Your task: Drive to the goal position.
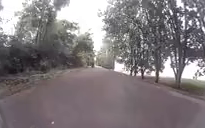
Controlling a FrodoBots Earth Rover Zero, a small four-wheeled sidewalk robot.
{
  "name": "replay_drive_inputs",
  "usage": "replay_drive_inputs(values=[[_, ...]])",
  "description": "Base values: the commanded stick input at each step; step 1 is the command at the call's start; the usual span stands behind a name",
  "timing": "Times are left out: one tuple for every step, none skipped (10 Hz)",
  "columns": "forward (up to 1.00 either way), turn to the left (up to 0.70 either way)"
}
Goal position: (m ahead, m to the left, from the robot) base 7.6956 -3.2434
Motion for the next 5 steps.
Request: replay_drive_inputs(values=[[0.7,0.0],[0.7,0.0],[0.7,0.0],[0.7,0.32],[0.7,0.18]])
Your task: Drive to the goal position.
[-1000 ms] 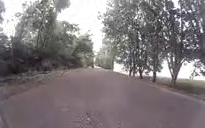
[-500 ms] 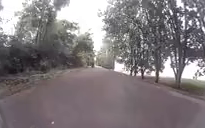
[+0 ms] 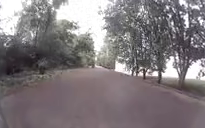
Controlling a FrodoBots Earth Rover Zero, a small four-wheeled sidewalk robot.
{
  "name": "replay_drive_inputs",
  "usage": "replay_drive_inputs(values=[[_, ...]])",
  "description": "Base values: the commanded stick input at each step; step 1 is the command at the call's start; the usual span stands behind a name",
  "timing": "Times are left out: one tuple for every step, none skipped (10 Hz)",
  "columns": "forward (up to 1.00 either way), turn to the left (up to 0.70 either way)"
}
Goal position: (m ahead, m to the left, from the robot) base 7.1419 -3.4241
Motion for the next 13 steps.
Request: replay_drive_inputs(values=[[0.7,0.03],[0.7,0.02],[0.7,0.01],[0.7,0.0],[0.7,-0.08],[0.7,-0.23],[0.7,-0.35],[0.7,-0.35],[0.7,-0.35],[0.7,-0.35],[0.7,-0.35],[0.7,-0.35],[0.7,-0.35]])
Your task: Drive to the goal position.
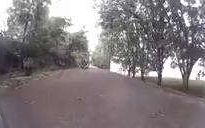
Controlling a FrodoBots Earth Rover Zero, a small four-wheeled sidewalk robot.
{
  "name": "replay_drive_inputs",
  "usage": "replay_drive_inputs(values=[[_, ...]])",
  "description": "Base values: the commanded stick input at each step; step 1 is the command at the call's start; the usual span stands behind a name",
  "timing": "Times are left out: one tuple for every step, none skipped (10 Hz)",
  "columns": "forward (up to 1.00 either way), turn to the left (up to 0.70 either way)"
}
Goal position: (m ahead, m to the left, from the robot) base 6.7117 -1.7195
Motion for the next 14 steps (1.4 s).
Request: replay_drive_inputs(values=[[0.7,-0.35],[0.7,-0.17],[0.7,0.0],[0.7,0.0],[0.7,0.0],[0.7,0.04],[0.7,0.2],[0.7,0.35],[0.7,0.35],[0.7,0.35],[0.7,0.26],[0.7,0.0],[0.7,0.0],[0.7,0.0]])
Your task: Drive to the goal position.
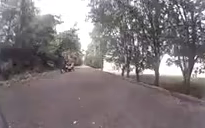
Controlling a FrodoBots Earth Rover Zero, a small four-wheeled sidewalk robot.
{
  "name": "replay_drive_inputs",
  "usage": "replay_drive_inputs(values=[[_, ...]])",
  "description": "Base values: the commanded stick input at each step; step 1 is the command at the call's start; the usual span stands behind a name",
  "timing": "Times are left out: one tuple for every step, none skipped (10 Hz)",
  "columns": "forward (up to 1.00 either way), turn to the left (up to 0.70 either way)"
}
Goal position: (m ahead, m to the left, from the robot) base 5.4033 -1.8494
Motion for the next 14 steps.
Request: replay_drive_inputs(values=[[0.7,0.0],[0.7,0.0],[0.7,0.0],[0.7,0.0],[0.7,0.0],[0.7,0.0],[0.7,0.0],[0.7,0.0],[0.7,0.0],[0.7,0.0],[0.7,0.0],[0.7,0.01],[0.7,0.09],[0.7,0.28]])
